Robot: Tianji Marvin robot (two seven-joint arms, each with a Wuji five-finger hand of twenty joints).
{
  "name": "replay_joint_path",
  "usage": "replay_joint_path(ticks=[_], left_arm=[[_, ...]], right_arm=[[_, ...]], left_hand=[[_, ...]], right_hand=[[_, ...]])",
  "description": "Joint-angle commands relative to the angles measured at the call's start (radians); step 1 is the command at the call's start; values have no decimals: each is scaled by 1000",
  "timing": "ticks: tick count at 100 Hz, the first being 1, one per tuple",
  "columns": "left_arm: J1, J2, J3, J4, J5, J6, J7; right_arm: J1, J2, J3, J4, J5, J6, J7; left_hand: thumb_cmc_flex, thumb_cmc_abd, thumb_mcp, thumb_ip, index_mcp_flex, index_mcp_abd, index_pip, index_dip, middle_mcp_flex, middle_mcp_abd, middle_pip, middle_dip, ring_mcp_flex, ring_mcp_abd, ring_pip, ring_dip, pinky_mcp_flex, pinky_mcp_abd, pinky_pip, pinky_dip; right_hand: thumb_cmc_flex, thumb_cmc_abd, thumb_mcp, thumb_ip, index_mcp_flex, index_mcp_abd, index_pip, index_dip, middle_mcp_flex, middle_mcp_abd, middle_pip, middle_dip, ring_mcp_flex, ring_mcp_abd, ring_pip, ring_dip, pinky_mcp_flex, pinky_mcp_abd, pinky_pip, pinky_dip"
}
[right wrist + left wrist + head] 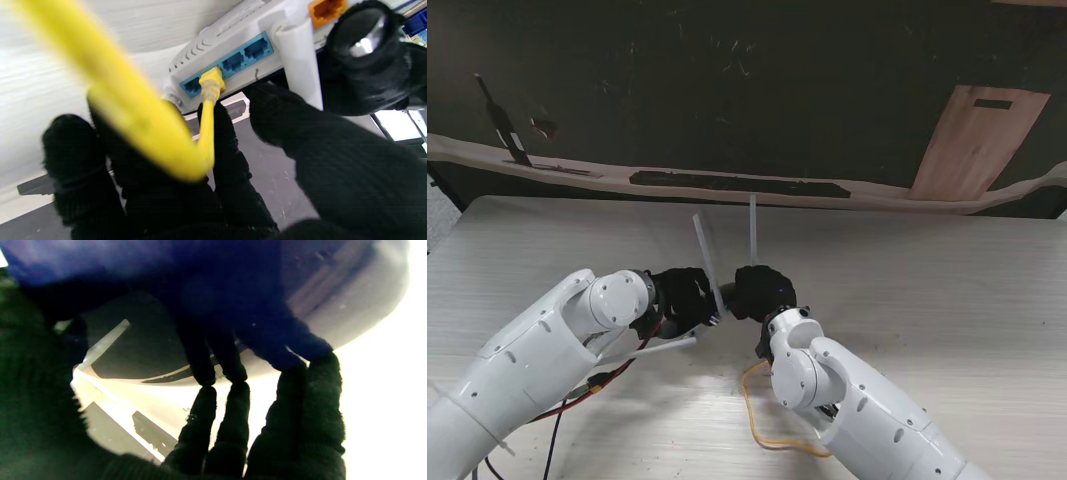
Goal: Untangle the Ethernet cable and plug it into the router
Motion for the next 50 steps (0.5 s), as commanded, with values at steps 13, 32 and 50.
replay_joint_path(ticks=[13, 32, 50], left_arm=[[50, 5, 15, 4, 98, 41, 9], [63, 1, 12, -17, 192, 68, 68], [78, -5, 3, -23, 308, 65, 146]], right_arm=[[-34, 12, 16, -35, 20, -2, 38], [-54, 17, 35, -56, 18, -12, 37], [-73, 19, 58, -70, 13, -23, 25]], left_hand=[[538, 208, 964, 167, 135, -71, 126, 54, 115, -24, 85, 40, 134, -117, 217, 73, 53, -92, 167, 76], [532, 219, 938, 197, 128, -66, 125, 53, 109, -23, 91, 44, 127, -113, 220, 72, 47, -86, 169, 87], [521, 232, 904, 216, 123, -65, 128, 54, 107, -23, 96, 46, 125, -107, 222, 73, 44, -83, 175, 100]], right_hand=[[-30, 21, -15, 33, -78, -32, -115, 15, -72, 54, -73, -20, -52, 55, -80, -6, -70, 49, -70, 2], [-43, 36, -25, 31, -102, -35, -116, 18, -98, 54, -88, -21, -76, 62, -104, -4, -95, 49, -87, 5], [-56, 53, -32, 31, -111, -33, -112, 18, -108, 54, -90, -19, -86, 64, -110, 2, -108, 49, -94, 12]])
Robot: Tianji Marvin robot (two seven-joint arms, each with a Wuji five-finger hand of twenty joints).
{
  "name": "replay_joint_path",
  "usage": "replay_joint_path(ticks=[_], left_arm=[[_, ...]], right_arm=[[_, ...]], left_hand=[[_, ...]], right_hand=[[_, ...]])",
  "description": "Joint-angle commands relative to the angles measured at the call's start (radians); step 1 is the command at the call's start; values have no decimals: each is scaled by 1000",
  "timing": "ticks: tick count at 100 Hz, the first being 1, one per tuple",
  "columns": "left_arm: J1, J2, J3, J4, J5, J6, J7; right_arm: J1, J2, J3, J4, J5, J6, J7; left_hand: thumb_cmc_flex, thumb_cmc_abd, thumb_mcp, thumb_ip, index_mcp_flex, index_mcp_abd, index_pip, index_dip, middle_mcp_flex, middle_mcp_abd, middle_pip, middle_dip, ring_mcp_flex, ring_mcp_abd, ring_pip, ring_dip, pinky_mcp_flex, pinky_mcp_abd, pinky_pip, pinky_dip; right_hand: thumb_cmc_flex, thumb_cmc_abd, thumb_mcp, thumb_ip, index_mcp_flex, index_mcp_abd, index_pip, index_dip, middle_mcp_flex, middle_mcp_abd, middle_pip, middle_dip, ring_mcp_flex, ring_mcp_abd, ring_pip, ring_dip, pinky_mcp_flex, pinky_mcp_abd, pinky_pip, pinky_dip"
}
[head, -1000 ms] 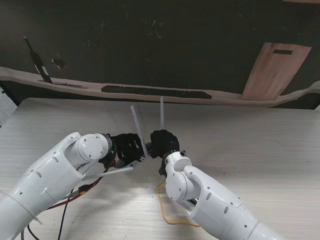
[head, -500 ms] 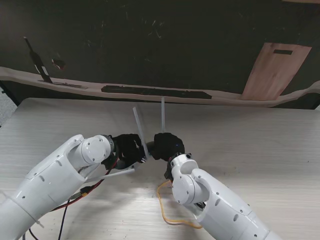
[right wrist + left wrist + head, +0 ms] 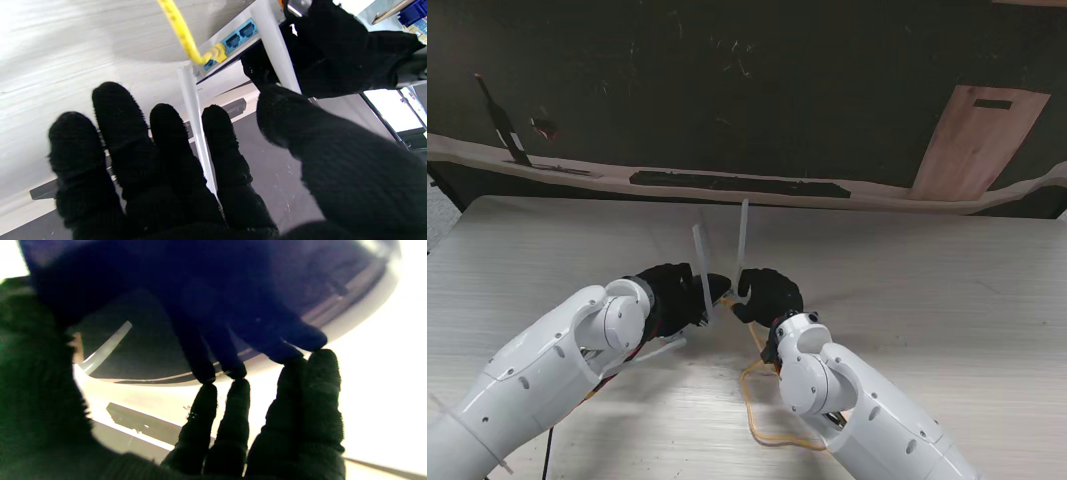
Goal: Untangle the Ethernet cable and plug it into the router
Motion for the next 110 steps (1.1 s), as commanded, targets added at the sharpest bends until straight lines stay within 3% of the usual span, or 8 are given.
replay_joint_path(ticks=[1, 28, 34, 46, 65, 93, 103, 110], left_arm=[[21, -1, -1, 13, 16, 5, 4], [43, -10, 4, 26, 138, -1, 116], [50, -11, 4, 29, 161, -1, 139], [67, -13, -5, 30, 200, -7, 181], [89, -10, -17, 27, 264, -14, 225], [103, -4, -12, 29, 353, 5, 264], [105, -1, -11, 24, 374, 20, 262], [110, 0, -17, 10, 373, 35, 242]], right_arm=[[-14, 2, 6, -13, 0, -9, 4], [-31, 0, 25, -17, 7, -8, -14], [-32, -1, 27, -18, 10, -8, -14], [-35, 0, 32, -20, 6, -11, -17], [-46, 1, 42, -26, 6, -17, -24], [-62, 2, 56, -38, 0, -19, -35], [-67, 1, 61, -42, 2, -18, -40], [-71, 1, 64, -44, 2, -18, -43]], left_hand=[[507, 190, 901, 192, 98, -64, 128, 54, 74, -17, 97, 46, 110, -104, 194, 73, 33, -72, 87, 43], [440, 220, 876, 203, 73, -51, 109, 44, 49, -17, 100, 49, 80, -104, 206, 69, 15, -94, 79, 85], [398, 243, 854, 210, 69, -50, 112, 42, 44, -15, 99, 47, 64, -107, 223, 45, 12, -110, 39, 209], [338, 245, 835, 205, 57, -43, 104, 38, 33, -12, 98, 47, 41, -106, 223, 37, -8, -105, 33, 227], [170, 224, 808, 131, 25, -17, 32, -1, -12, -3, 84, 39, -24, -94, 209, 16, -93, -78, 35, 277], [9, 227, 714, 63, -24, 6, -81, -64, -96, 10, 51, 20, -148, -86, 170, -6, -228, -66, 16, 316], [-43, 241, 643, 33, -53, 10, -153, -104, -148, 4, 24, 3, -225, -80, 146, -14, -312, -66, 0, 331], [-79, 274, 557, 24, -81, 2, -216, -142, -206, -7, -15, -22, -313, -82, 104, -26, -426, -59, -30, 331]], right_hand=[[-22, 23, -11, 21, -19, -16, 0, 14, -16, 33, -5, -7, -5, 38, -3, 4, -17, 46, -12, 13], [-20, 34, -14, 22, -12, -10, 4, 12, -14, 36, -5, -5, -11, 43, -4, 9, -22, 46, -14, 23], [-21, 38, -15, 22, -12, -10, 3, 11, -15, 35, -6, -5, -12, 43, -4, 10, -24, 46, -15, 26], [-28, 52, -19, 22, -12, -11, 2, 10, -15, 36, -7, -5, -15, 43, -5, 12, -25, 46, -17, 31], [-32, 67, -24, 23, -12, -9, 0, 8, -19, 39, -10, -5, -21, 49, -7, 13, -31, 46, -21, 37], [-37, 80, -29, 24, -14, -7, -2, 7, -26, 40, -13, -5, -27, 48, -8, 14, -40, 46, -27, 44], [-39, 84, -31, 24, -15, -6, -3, 6, -30, 41, -14, -6, -35, 51, -12, 14, -49, 46, -32, 47], [-40, 84, -32, 24, -17, -7, -5, 5, -36, 40, -16, -6, -48, 49, -19, 13, -62, 46, -38, 47]])
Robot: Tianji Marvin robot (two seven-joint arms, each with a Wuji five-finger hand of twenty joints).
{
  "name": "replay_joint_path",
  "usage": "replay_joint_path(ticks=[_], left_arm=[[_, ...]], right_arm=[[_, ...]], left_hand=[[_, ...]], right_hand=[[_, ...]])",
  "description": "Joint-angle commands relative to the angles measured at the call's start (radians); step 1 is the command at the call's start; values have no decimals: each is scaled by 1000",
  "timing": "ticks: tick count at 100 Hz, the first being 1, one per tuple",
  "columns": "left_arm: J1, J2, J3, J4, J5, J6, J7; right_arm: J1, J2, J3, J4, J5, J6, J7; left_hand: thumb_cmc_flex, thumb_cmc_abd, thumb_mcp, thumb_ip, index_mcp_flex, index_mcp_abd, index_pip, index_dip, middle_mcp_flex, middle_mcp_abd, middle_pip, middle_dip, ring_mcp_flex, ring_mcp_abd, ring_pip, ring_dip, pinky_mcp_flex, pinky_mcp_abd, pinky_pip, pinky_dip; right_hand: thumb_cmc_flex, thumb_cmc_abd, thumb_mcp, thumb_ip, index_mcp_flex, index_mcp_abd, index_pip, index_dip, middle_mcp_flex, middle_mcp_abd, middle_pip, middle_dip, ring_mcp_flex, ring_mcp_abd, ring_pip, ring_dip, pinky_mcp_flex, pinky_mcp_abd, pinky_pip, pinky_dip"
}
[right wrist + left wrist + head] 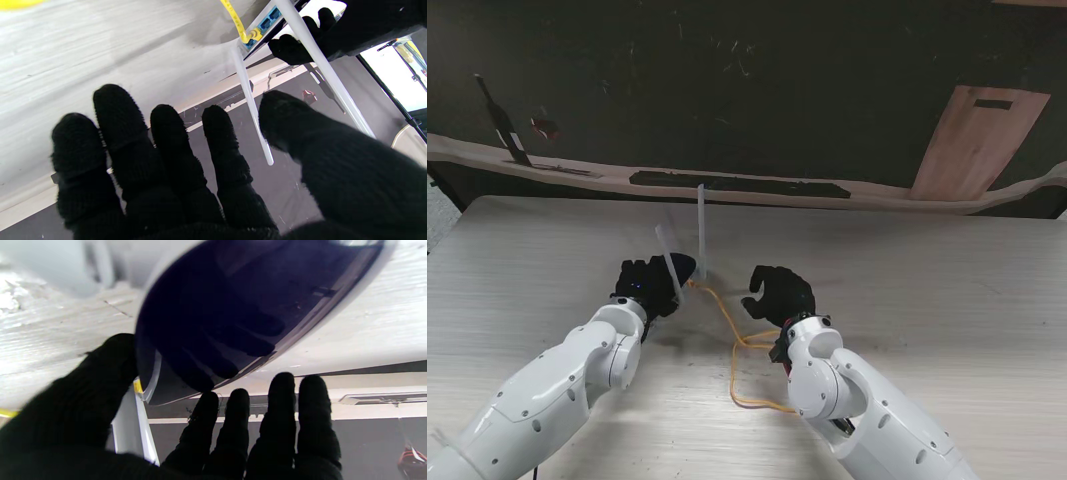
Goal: Untangle the Ethernet cable and plug it into the router
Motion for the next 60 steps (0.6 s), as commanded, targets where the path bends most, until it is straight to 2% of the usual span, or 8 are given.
replay_joint_path(ticks=[1, 11, 25, 43, 60], left_arm=[[8, 2, -9, -26, -5, 23, -36], [14, 2, -18, -39, -4, 38, -44], [22, 3, -30, -47, 19, 44, -30], [49, 9, -71, -95, 48, 37, -66], [106, 16, -158, -179, 82, -11, -104]], right_arm=[[-12, -1, 3, -12, 2, -5, 9], [-16, -1, 7, -14, 0, -7, 6], [-20, -1, 13, -15, -2, -12, -1], [-25, 0, 21, -22, 0, -20, -2], [-41, 8, 44, -48, -8, -44, 5]], left_hand=[[-45, 65, -33, -4, -53, -18, -63, -39, -70, -10, -39, -29, -83, 7, -44, -19, -94, -8, -32, 21], [-74, 85, -120, -4, -50, -22, -165, -95, -70, -10, -162, -97, -143, -6, -94, -33, -175, -19, -79, -6], [-102, 90, -175, -3, -50, -24, -185, -104, -72, -5, -223, -130, -174, -14, -125, -39, -216, -24, -113, -28], [-127, 100, -257, -8, -47, -16, -265, -145, -82, 12, -323, -186, -215, -20, -190, -64, -246, -36, -183, -73], [-109, 121, -323, 1, -45, -24, -309, -167, -95, 14, -381, -198, -245, -29, -242, -91, -239, -47, -288, -131]], right_hand=[[-29, 13, -6, 24, -13, -7, -5, 4, -24, 38, -15, -6, -16, 36, -8, 13, -24, 44, -20, 16], [-30, 17, -8, 24, -19, -9, -6, 4, -35, 38, -17, -6, -29, 38, -13, 13, -44, 44, -31, 16], [-34, 21, -11, 24, -25, -11, -4, 5, -41, 38, -18, -5, -39, 40, -18, 15, -54, 44, -36, 17], [-36, 23, -12, 24, -28, -10, -4, 4, -47, 41, -20, -5, -45, 41, -21, 17, -59, 44, -40, 19], [-42, 21, -18, 22, -39, -16, -8, 3, -65, 39, -27, -7, -70, 40, -36, 16, -88, 44, -54, 18]])
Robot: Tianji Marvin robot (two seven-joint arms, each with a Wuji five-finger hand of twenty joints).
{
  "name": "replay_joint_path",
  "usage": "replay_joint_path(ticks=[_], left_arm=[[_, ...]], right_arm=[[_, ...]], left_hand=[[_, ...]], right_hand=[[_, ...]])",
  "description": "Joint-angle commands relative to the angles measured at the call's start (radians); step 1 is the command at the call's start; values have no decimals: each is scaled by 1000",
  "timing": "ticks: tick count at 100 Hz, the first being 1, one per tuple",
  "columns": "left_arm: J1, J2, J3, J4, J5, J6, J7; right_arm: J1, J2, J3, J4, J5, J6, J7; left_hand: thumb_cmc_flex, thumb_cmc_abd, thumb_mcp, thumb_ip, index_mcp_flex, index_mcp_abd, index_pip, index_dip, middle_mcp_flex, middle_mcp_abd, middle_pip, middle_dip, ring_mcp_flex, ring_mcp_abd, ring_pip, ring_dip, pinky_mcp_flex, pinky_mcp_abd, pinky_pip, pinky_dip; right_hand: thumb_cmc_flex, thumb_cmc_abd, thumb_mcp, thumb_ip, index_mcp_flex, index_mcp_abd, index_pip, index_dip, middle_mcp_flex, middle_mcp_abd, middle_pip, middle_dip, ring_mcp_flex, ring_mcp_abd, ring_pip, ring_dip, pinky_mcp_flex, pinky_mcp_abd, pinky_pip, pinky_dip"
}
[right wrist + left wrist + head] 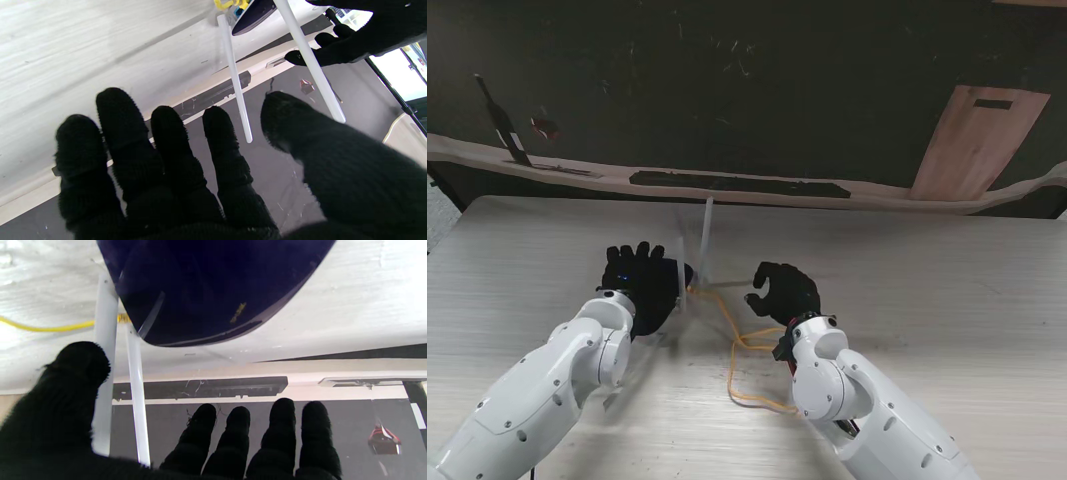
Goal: Untangle the Ethernet cable and plug it into the router
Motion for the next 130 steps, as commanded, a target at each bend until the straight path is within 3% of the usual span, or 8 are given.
replay_joint_path(ticks=[1, 22, 39, 54, 58, 73, 81, 130], left_arm=[[25, 11, -29, -50, 7, -16, -32], [134, 1, -170, -150, -41, -128, 36], [223, -9, -285, -229, -146, -263, 74], [277, -18, -366, -254, -309, -456, 85], [285, -20, -383, -251, -355, -522, 82], [292, -26, -419, -214, -498, -760, 81], [304, -24, -442, -219, -534, -837, 65], [448, -33, -513, -291, -704, -989, 58]], right_arm=[[-15, 7, 11, -26, -6, -21, 18], [-50, 24, 70, -78, 0, -91, 57], [-84, 38, 133, -107, 7, -216, 78], [-113, 47, 196, -114, -7, -380, 66], [-123, 51, 216, -120, 1, -420, 80], [-156, 61, 285, -123, 14, -586, 110], [-187, 66, 316, -150, 24, -614, 129], [-322, 53, 358, -255, -7, -672, 37]], left_hand=[[-13, 23, -38, 0, -34, 0, -41, -19, -46, 13, -44, -23, -60, -23, -34, -19, -20, -34, -56, -41], [27, 23, -65, 18, 8, -12, -34, -17, -33, 6, -15, 8, -55, -30, -51, -28, -15, -41, -78, -51], [25, 42, -69, 28, 1, -12, -35, -14, -42, 6, -15, -1, -52, -31, -56, -30, -17, -41, -76, -49], [36, 69, -149, 15, 11, -25, -54, -16, -45, 1, -38, -9, -53, -38, -72, -38, -14, -50, -103, -62], [40, 59, -147, 14, 16, -23, -51, -14, -42, -4, -35, -6, -45, -42, -74, -39, -12, -57, -102, -62], [-20, -24, 51, -21, -6, 18, 5, 45, -25, -17, 57, 42, 11, -63, -81, -29, 22, -57, -78, -46], [-48, -62, 125, -36, -20, 6, 44, 72, -23, -29, 79, 48, 30, -73, -76, -23, 35, -59, -68, -40], [9, -106, 183, -26, 39, -35, 123, 124, 78, -44, 147, 81, 148, -60, -21, 22, 110, -37, 9, 2]], right_hand=[[-32, 7, -16, 21, -27, -17, -9, 2, -41, 32, -15, -7, -20, 26, -13, 15, -28, 44, -19, 8], [-94, -27, -71, -2, -114, -34, -25, 3, -144, 15, -38, -8, -153, -11, -64, 23, -167, 29, -76, -21], [-126, -56, -123, -25, -266, -65, -8, 19, -275, -23, -98, -25, -352, -89, -211, 5, -356, -83, -256, -76], [-173, -116, -87, -47, -404, -108, 3, 21, -377, -65, -147, -42, -473, -159, -355, -42, -407, -138, -460, -72], [-194, -155, -61, -62, -454, -120, 12, 13, -416, -81, -155, -46, -495, -170, -380, -51, -407, -151, -533, -10], [-320, -345, 93, -116, -631, -164, 72, 11, -546, -146, -132, -42, -510, -167, -435, -68, -368, -125, -674, 70], [-335, -364, 112, -124, -639, -164, 80, 8, -564, -149, -130, -43, -514, -169, -451, -73, -361, -126, -717, 83], [-368, -296, 76, -120, -610, -190, 90, 11, -522, -159, -109, -36, -462, -155, -446, -68, -332, -39, -742, 141]])
